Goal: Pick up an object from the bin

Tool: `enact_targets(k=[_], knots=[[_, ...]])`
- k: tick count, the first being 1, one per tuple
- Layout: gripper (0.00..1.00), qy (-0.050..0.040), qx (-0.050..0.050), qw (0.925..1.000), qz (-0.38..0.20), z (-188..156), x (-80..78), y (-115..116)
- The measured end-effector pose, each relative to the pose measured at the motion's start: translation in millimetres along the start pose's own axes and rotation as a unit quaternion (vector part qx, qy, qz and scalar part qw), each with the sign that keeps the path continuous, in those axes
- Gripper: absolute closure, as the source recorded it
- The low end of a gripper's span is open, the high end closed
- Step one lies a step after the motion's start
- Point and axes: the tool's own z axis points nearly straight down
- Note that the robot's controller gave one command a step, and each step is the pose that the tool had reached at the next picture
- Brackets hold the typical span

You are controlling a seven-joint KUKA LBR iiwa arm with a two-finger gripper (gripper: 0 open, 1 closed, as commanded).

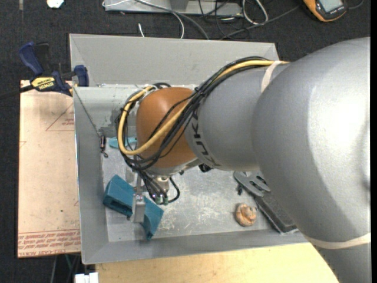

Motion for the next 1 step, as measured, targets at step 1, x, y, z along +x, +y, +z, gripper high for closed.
enact_targets(k=[1], knots=[[0.0,-0.0039,-0.001,0.9997,-0.024,-44.6,-22.3,9.7]])
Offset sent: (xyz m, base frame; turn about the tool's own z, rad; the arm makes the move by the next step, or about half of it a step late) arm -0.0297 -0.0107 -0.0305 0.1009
